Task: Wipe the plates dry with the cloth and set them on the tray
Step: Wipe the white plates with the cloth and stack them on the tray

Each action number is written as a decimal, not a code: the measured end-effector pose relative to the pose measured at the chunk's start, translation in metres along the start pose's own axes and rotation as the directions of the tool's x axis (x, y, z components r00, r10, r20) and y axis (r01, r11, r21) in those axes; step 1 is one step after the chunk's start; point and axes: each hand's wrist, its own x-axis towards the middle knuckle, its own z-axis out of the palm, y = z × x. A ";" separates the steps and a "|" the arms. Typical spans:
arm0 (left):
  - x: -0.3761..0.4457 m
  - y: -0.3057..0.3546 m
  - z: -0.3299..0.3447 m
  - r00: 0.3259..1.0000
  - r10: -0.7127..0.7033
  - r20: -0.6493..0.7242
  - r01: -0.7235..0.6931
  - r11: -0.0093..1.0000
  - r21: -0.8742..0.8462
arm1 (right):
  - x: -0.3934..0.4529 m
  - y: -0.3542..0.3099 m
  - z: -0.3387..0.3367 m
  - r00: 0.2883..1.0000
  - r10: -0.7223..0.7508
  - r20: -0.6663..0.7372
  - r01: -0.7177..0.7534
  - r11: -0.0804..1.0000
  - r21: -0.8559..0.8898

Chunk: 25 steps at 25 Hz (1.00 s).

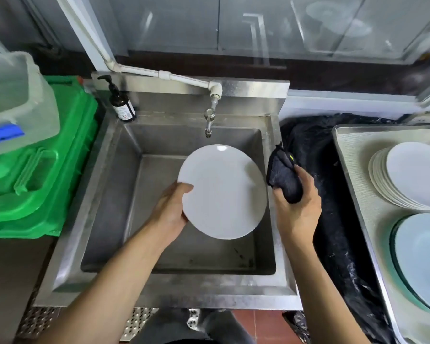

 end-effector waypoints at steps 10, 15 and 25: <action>-0.012 0.045 -0.009 0.980 0.192 0.050 -0.197 0.972 0.126 | -0.035 -0.097 0.057 0.944 -0.248 0.219 0.232 0.968 0.097; -0.015 0.056 -0.021 0.944 0.305 0.125 -0.325 0.927 0.189 | -0.048 -0.127 0.076 0.823 -0.486 0.296 0.421 0.870 0.258; -0.015 0.070 -0.036 0.922 0.379 0.081 -0.387 0.891 0.236 | -0.058 -0.148 0.088 0.827 -0.503 0.252 0.431 0.854 0.291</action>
